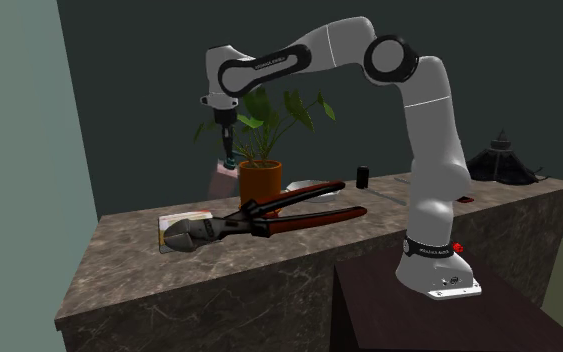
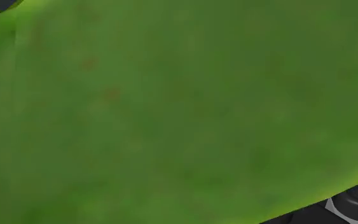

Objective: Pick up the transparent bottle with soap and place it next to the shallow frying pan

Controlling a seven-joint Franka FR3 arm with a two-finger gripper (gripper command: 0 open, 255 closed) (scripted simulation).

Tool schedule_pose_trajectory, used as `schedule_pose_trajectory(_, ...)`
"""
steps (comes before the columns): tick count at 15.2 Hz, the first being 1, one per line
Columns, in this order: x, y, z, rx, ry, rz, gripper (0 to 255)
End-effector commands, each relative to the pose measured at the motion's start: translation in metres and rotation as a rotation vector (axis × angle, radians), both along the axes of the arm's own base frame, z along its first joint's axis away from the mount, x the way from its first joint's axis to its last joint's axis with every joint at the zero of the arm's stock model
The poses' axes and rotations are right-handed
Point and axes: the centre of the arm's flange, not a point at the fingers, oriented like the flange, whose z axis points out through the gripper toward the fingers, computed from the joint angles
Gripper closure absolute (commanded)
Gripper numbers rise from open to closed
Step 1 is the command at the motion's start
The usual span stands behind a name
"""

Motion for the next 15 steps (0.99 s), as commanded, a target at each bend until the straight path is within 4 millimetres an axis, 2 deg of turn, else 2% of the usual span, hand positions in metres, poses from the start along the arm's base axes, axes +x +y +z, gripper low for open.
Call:
schedule_pose_trajectory(1, -0.005, -0.031, 0.002, -0.001, 0.002, -0.001, 255)
schedule_pose_trajectory(15, -0.031, -0.214, 0.002, -0.001, 0.002, -0.001, 255)
